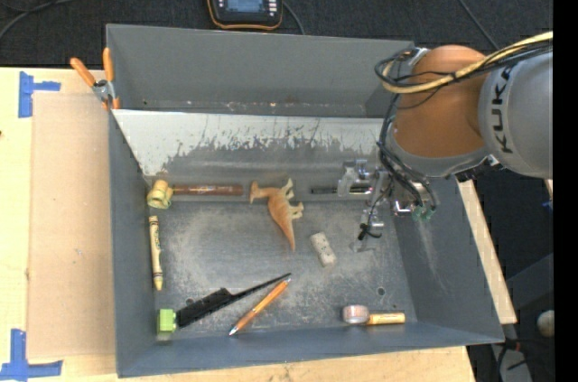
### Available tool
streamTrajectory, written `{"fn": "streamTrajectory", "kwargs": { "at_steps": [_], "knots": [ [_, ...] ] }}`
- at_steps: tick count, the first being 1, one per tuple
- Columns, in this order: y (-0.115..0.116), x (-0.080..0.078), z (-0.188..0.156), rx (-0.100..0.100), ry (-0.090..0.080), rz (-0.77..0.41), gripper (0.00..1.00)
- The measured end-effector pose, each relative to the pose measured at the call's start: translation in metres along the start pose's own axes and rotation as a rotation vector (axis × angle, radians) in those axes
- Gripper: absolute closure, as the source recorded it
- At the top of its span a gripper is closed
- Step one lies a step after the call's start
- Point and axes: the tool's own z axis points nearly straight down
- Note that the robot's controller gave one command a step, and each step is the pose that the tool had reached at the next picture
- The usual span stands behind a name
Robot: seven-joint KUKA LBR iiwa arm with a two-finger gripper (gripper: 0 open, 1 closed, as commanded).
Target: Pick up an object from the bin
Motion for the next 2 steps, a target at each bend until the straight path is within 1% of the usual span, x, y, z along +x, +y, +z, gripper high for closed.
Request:
{"fn": "streamTrajectory", "kwargs": {
  "at_steps": [1,2],
  "knots": [
    [0.0,-0.002,-0.004,0.0,-0.008,-0.002,0.0],
    [0.043,0.015,0.088,-0.002,0.001,-0.408,0.0]
  ]
}}
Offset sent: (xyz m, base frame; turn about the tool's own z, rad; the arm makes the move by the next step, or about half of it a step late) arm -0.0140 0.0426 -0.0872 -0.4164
